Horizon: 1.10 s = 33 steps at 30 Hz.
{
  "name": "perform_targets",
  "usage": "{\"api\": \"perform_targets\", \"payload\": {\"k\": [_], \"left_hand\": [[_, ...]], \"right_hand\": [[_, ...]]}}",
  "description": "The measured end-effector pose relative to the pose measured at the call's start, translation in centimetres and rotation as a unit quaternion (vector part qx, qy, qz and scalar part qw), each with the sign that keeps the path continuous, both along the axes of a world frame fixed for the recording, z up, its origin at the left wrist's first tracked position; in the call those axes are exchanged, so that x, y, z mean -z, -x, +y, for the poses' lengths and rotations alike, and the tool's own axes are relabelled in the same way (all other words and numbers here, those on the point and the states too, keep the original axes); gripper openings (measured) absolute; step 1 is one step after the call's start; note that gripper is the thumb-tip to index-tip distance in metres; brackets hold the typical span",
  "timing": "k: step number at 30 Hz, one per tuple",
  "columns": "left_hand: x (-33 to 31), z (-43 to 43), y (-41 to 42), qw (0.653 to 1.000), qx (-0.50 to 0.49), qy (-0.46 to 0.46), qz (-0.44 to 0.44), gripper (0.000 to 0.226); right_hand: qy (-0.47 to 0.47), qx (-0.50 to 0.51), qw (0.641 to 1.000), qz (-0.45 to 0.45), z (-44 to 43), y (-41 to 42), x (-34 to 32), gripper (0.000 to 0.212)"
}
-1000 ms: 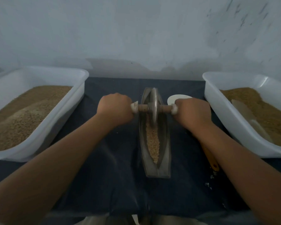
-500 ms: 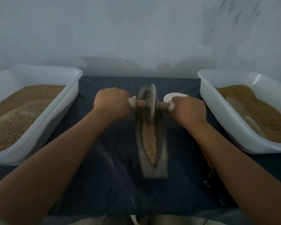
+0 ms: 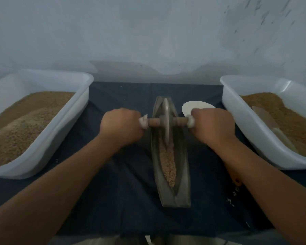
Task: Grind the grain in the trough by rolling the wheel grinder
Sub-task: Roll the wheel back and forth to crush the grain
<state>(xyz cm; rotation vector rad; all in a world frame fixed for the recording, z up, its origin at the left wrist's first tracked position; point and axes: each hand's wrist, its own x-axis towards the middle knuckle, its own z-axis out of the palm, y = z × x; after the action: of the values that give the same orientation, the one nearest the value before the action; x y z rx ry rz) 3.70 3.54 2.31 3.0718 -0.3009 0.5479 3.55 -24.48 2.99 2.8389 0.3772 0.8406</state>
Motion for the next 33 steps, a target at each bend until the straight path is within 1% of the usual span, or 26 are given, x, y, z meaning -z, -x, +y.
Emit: {"api": "perform_targets", "payload": {"k": [3, 4, 6, 8, 10, 12, 13, 15, 17, 19, 21, 23, 24, 26, 27, 29, 30, 31, 33], "left_hand": [[-0.8, -0.7, -2.3, 0.999, -0.022, 0.030, 0.018, 0.031], [-0.7, -0.7, -1.9, 0.999, -0.024, 0.031, 0.023, 0.032], [0.1, 0.1, 0.1, 0.999, -0.013, 0.021, 0.020, 0.034], [1.1, 1.0, 3.3, 0.999, 0.033, -0.018, -0.029, 0.037], [1.4, 1.3, 6.3, 0.991, 0.086, -0.047, -0.087, 0.044], [0.9, 1.2, 6.6, 0.987, 0.099, -0.052, -0.114, 0.048], [0.7, 1.0, 5.9, 0.988, 0.094, -0.054, -0.109, 0.046], [0.2, 0.2, 3.0, 0.994, 0.059, -0.062, -0.062, 0.035], [-0.6, -0.4, -0.5, 0.999, 0.005, -0.036, -0.003, 0.031], [-1.1, -1.0, -2.7, 1.000, -0.016, -0.015, 0.013, 0.028], [-1.3, -1.3, -2.7, 1.000, -0.017, -0.020, 0.011, 0.027], [-1.0, -0.7, -1.0, 0.999, -0.002, -0.035, 0.010, 0.029], [-0.6, -0.2, 0.6, 0.999, 0.016, -0.044, -0.006, 0.031], [0.4, 0.9, 4.2, 0.994, 0.068, -0.057, -0.071, 0.042], [0.8, 1.3, 5.9, 0.990, 0.091, -0.051, -0.095, 0.046], [1.5, 1.8, 7.4, 0.988, 0.106, -0.034, -0.105, 0.047], [1.8, 1.8, 7.1, 0.990, 0.097, -0.037, -0.098, 0.046], [1.6, 1.6, 6.3, 0.992, 0.079, -0.050, -0.087, 0.045], [0.7, 0.6, 3.3, 0.996, 0.035, -0.065, -0.056, 0.039]], "right_hand": [[-0.003, 0.021, 0.998, 0.056, 0.9, -2.1, -1.6, 0.032], [0.004, 0.019, 0.998, 0.054, 0.9, -1.8, -1.9, 0.032], [0.007, 0.000, 1.000, 0.021, 0.7, 0.2, -1.9, 0.038], [0.005, -0.009, 1.000, 0.005, -0.3, 3.7, -0.6, 0.038], [-0.016, -0.013, 1.000, 0.009, -1.8, 7.0, 1.4, 0.038], [-0.042, -0.006, 0.999, 0.018, -2.6, 7.8, 2.4, 0.040], [-0.043, 0.002, 0.999, 0.021, -2.4, 7.2, 2.3, 0.041], [-0.024, 0.021, 0.999, 0.034, -1.5, 4.6, 1.6, 0.040], [-0.018, 0.039, 0.998, 0.041, -0.4, 1.1, 0.4, 0.039], [-0.024, 0.051, 0.997, 0.059, 0.5, -1.5, -1.1, 0.038], [-0.033, 0.054, 0.994, 0.087, 0.8, -1.8, -1.6, 0.033], [-0.039, 0.045, 0.993, 0.102, 0.4, 0.0, -1.1, 0.031], [-0.039, 0.036, 0.994, 0.097, 0.0, 1.6, -0.6, 0.035], [-0.045, -0.001, 0.996, 0.074, -1.3, 5.1, 0.4, 0.039], [-0.058, -0.028, 0.995, 0.076, -1.8, 6.8, 0.8, 0.037], [-0.074, -0.069, 0.992, 0.073, -2.6, 8.5, 1.3, 0.029], [-0.066, -0.064, 0.994, 0.057, -2.5, 8.2, 1.4, 0.029], [-0.050, -0.043, 0.997, 0.041, -2.2, 7.3, 1.2, 0.034], [-0.021, 0.009, 0.999, 0.037, -1.2, 4.1, 0.7, 0.040]]}}
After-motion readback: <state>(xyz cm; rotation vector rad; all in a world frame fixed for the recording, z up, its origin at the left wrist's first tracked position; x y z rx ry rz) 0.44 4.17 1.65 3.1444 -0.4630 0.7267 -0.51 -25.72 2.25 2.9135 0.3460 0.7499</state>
